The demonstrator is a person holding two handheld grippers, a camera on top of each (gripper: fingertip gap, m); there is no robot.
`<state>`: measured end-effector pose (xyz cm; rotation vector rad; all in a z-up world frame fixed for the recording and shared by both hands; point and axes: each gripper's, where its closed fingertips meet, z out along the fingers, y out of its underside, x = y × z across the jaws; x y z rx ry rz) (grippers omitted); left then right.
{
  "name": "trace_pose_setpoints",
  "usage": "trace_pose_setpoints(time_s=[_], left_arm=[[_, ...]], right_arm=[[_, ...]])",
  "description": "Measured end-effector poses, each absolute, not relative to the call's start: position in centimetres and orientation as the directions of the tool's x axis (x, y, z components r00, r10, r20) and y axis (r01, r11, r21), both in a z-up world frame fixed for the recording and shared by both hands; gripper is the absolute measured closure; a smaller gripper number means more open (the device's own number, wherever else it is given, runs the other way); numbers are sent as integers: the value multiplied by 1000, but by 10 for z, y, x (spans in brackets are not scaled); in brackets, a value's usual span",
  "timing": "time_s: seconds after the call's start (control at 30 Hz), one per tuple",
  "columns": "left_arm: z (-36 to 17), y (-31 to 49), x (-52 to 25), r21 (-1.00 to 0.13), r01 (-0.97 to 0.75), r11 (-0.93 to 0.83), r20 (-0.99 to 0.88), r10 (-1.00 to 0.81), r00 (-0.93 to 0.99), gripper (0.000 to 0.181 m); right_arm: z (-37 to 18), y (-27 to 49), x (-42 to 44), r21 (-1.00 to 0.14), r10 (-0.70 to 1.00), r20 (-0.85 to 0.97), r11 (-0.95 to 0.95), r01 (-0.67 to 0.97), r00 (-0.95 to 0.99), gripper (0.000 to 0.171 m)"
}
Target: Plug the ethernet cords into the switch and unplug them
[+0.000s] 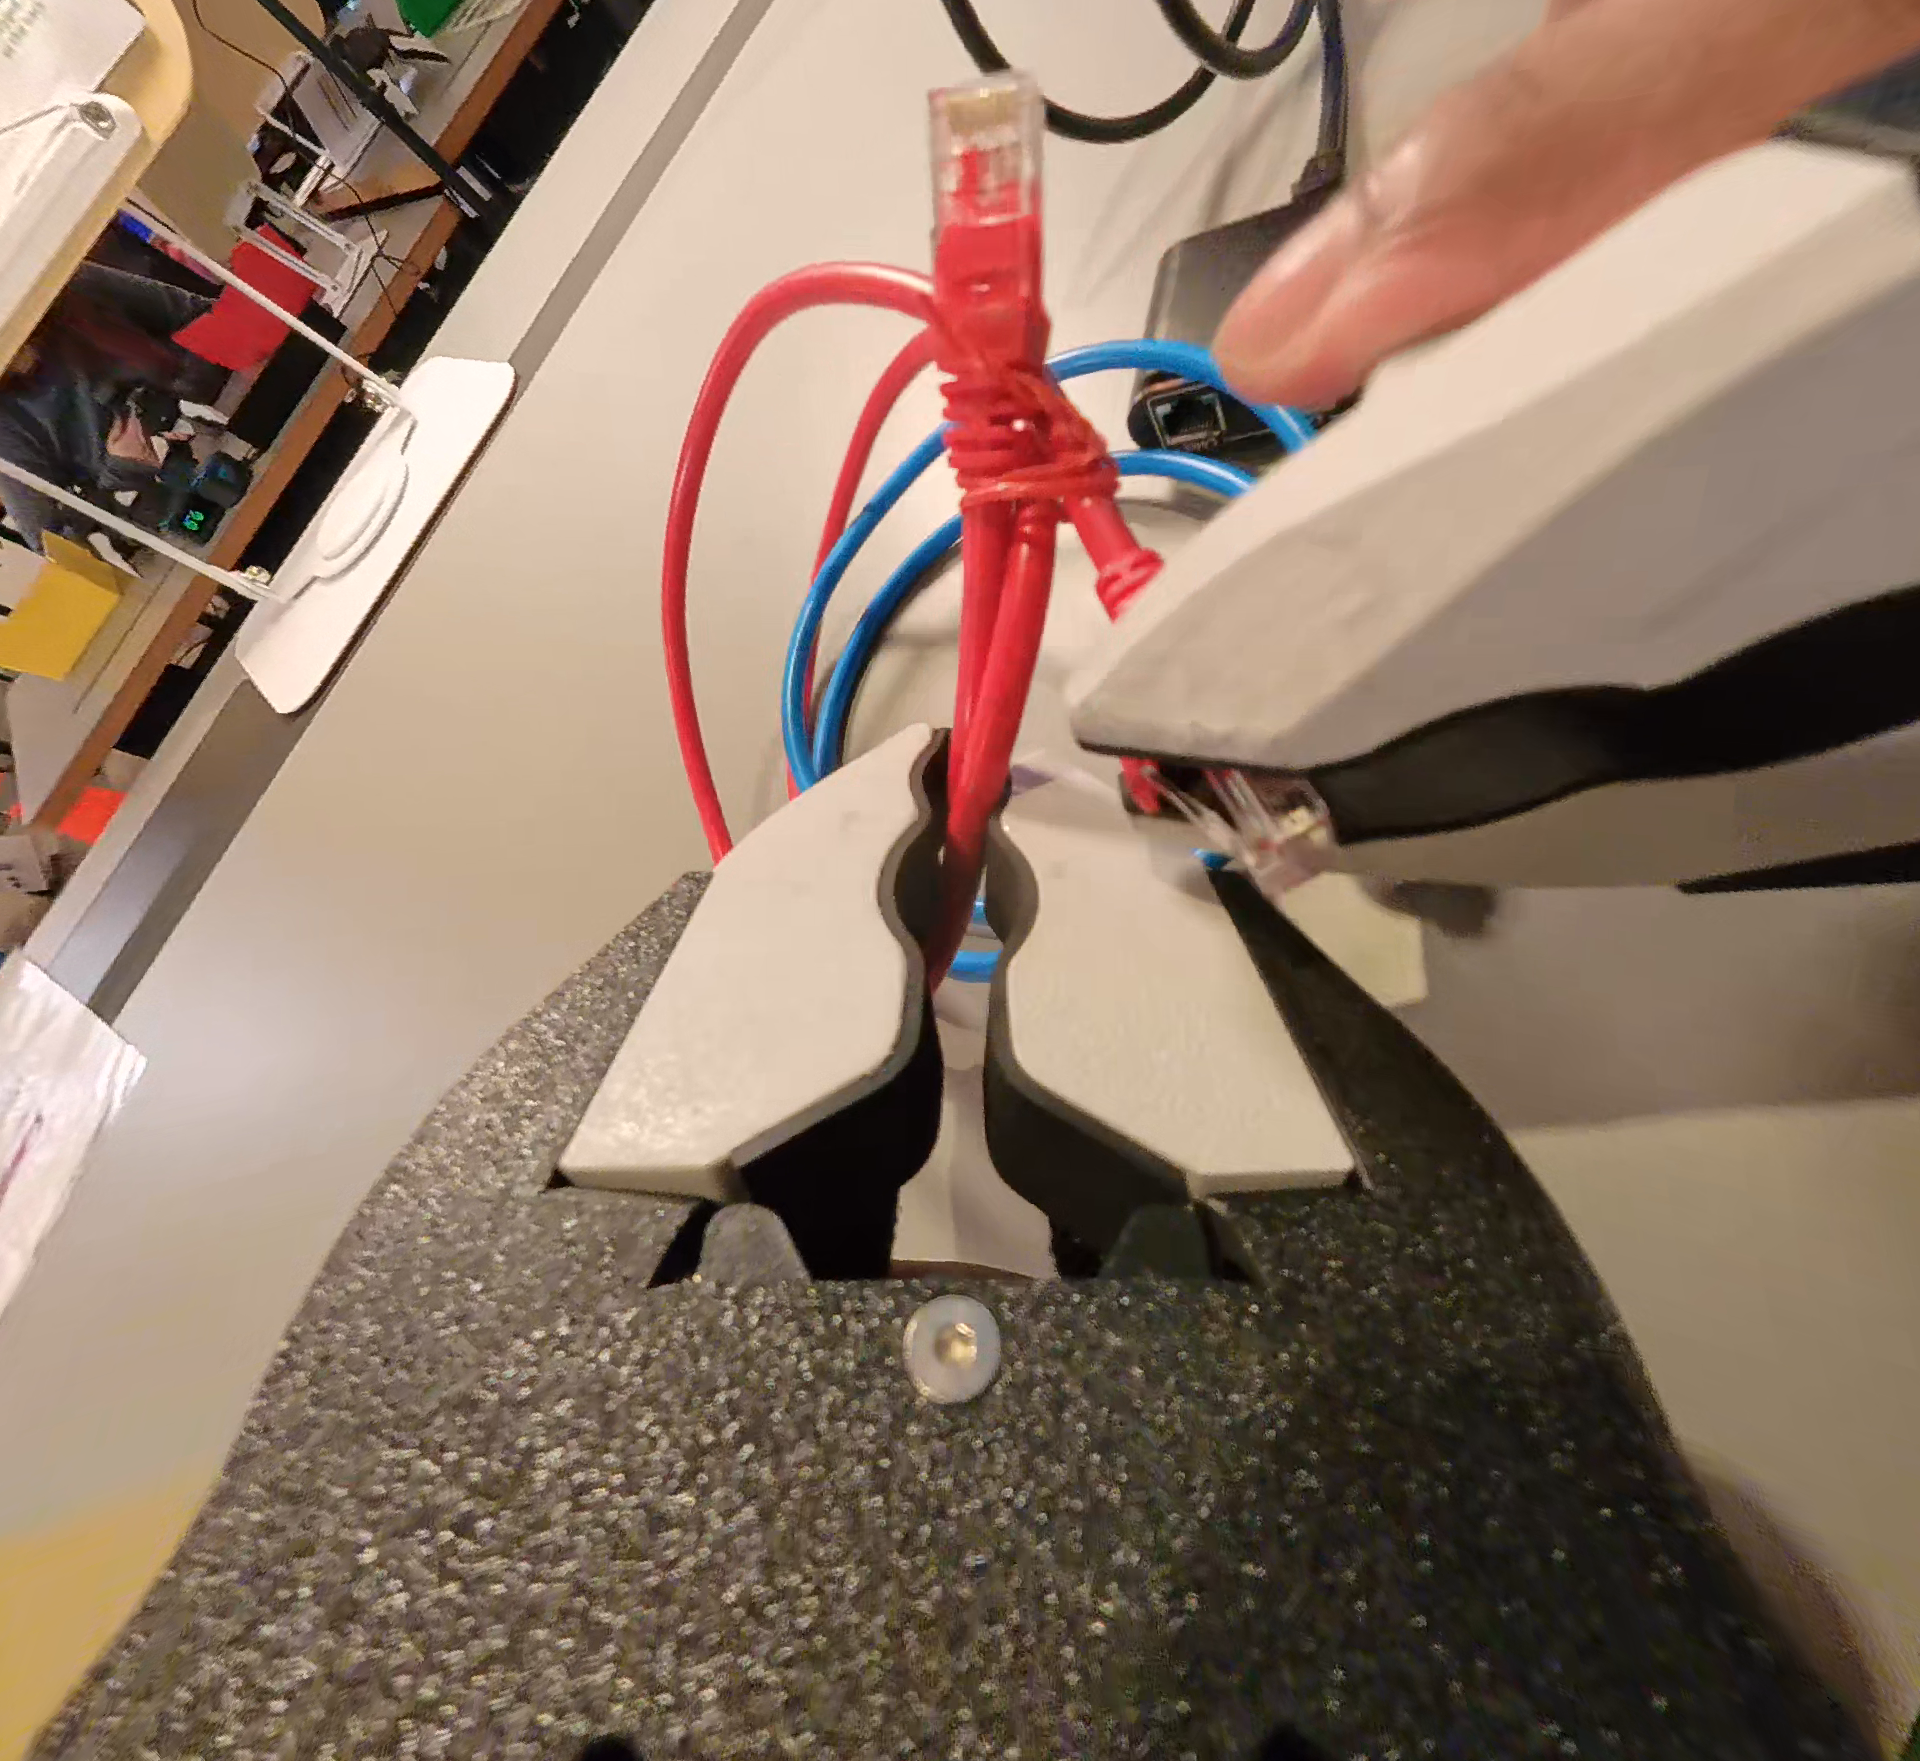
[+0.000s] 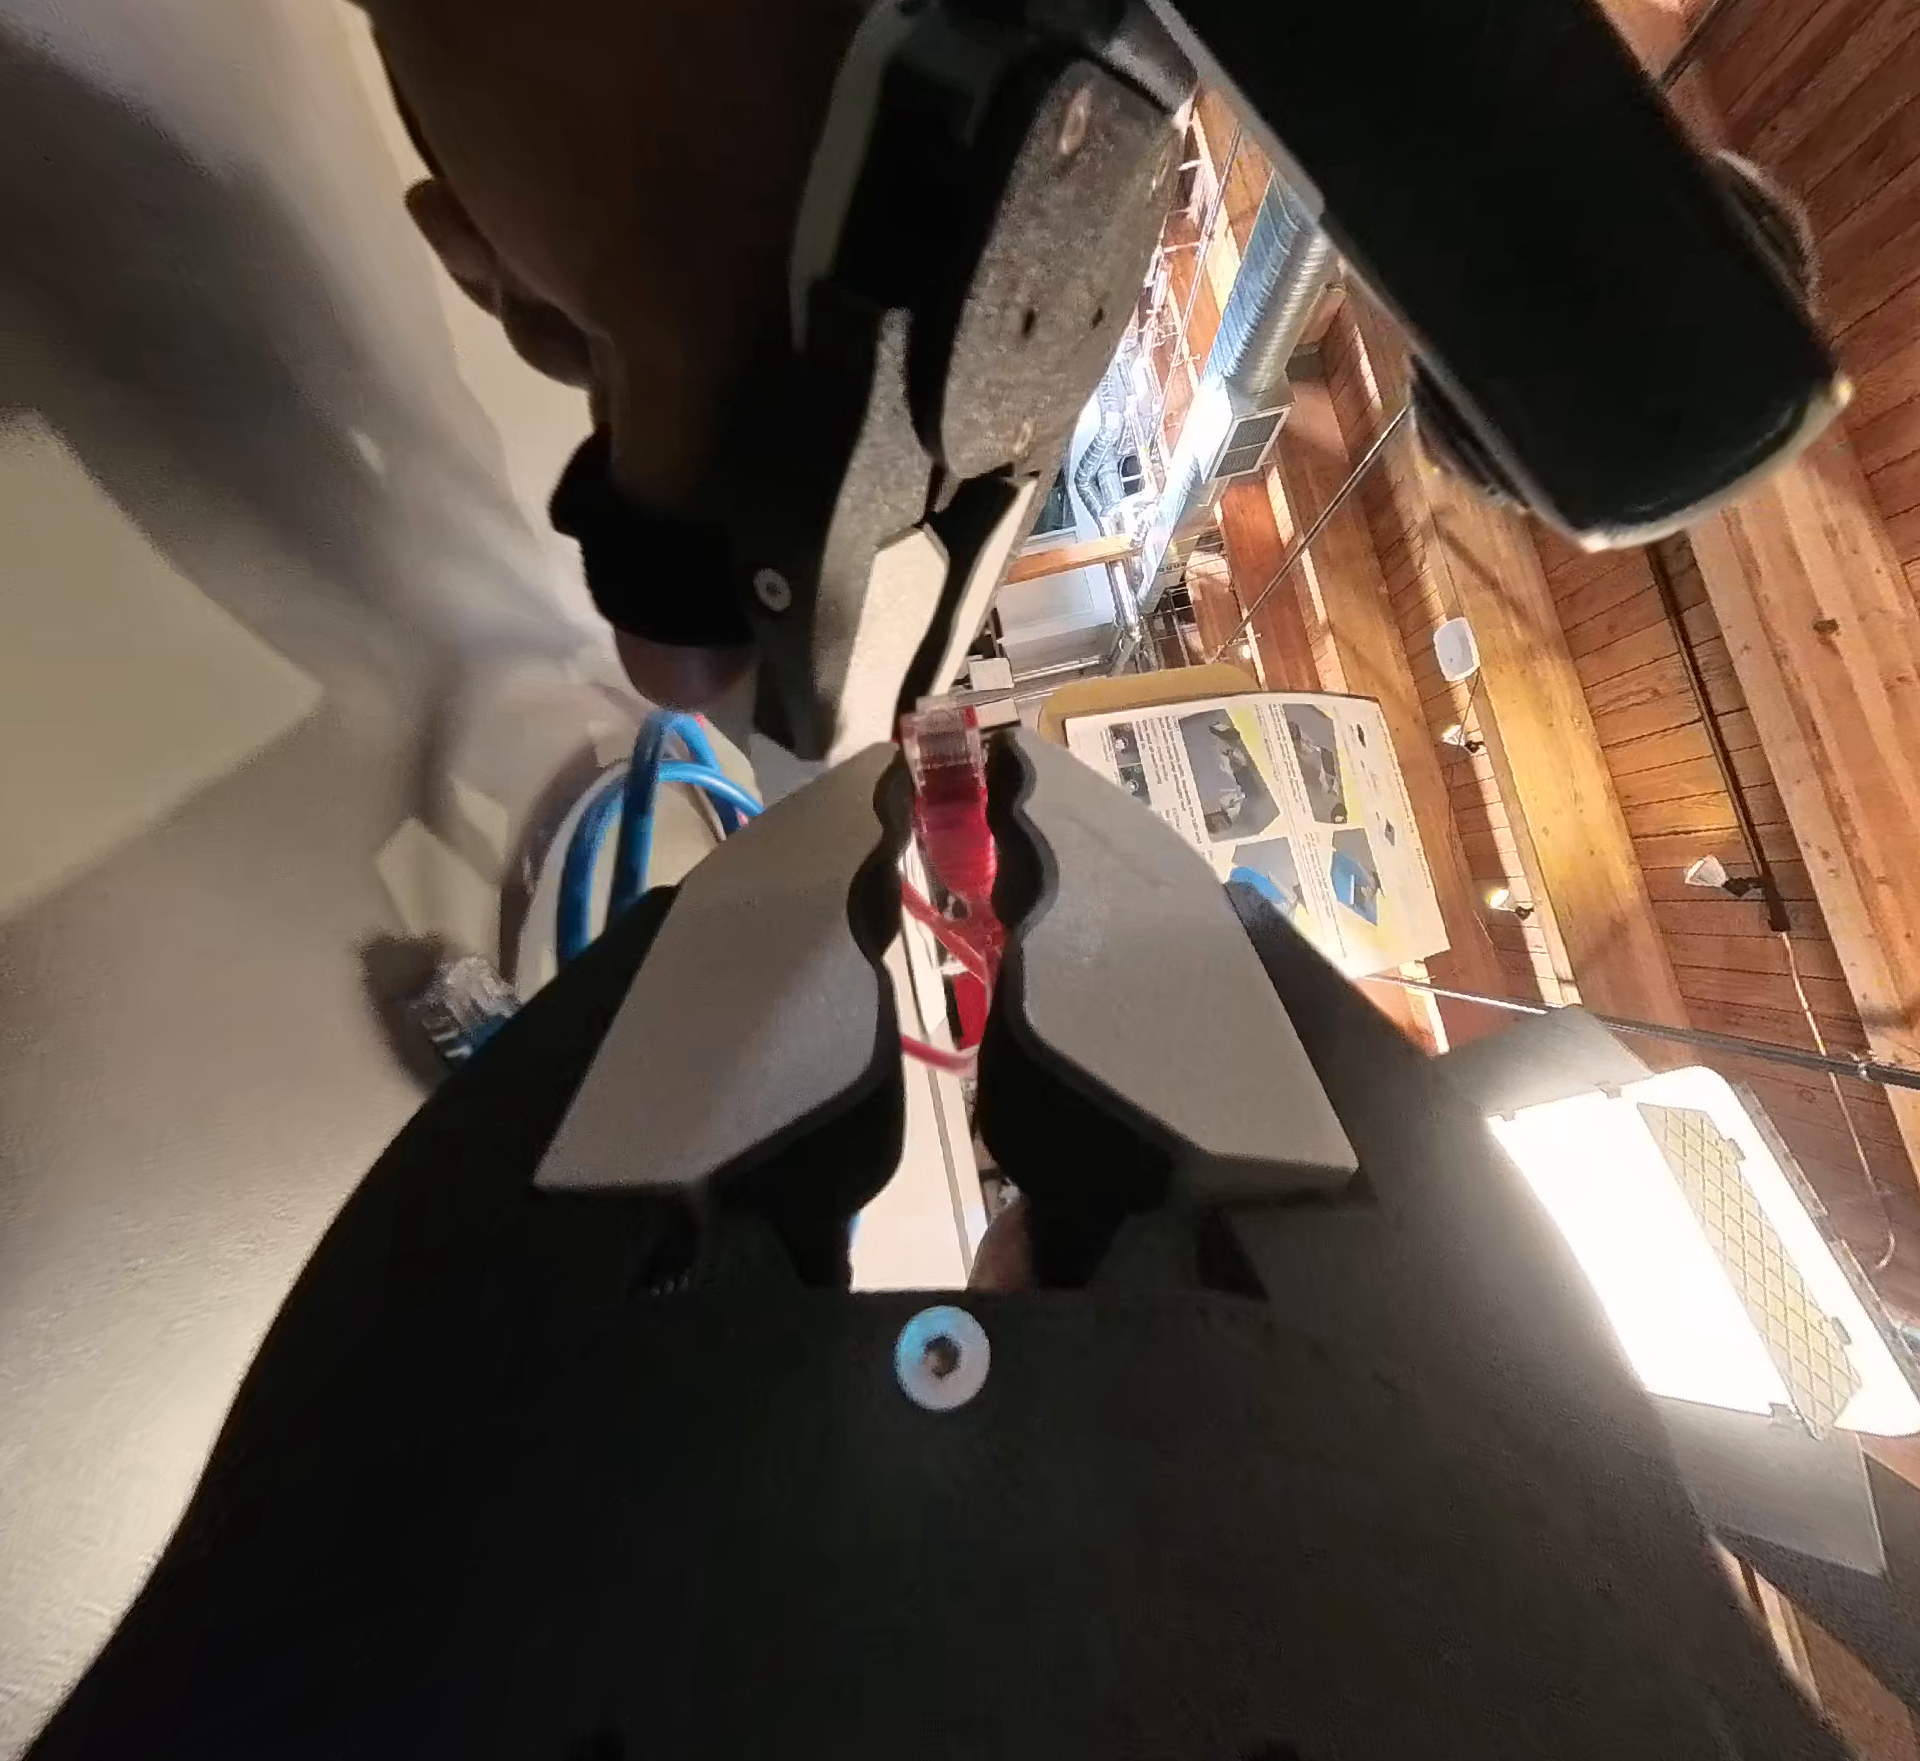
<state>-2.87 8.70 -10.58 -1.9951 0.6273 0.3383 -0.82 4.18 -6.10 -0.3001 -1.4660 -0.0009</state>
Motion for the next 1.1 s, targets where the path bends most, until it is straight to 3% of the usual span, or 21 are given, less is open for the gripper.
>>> trace_pose_setpoints(time_s=[0.33, 0.53, 0.7, 0.8, 1.1], left_arm=[[-102, 83, -28, -791, -494, -362, -403, -300, 865, 177], [-99, 77, -15, -755, -596, -272, -478, -394, 785, 178], [-87, 56, -12, -740, -646, -185, -514, -464, 722, 157], [-67, 42, -6, -764, -637, -99, -526, -476, 705, 156], [-53, 33, 8, -907, -347, -236, -178, -532, 828, 155]], right_arm=[[-60, 26, -7, -194, 181, 977, 973, 122, 111, 158], [-54, 28, -6, -243, 228, 964, 964, 108, 135, 157], [-48, 39, -7, -283, 257, 952, 946, 158, 166, 158], [-48, 40, -7, -288, 262, 950, 945, 158, 168, 159], [-45, 42, -6, -274, 243, 953, 945, 176, 181, 158]])
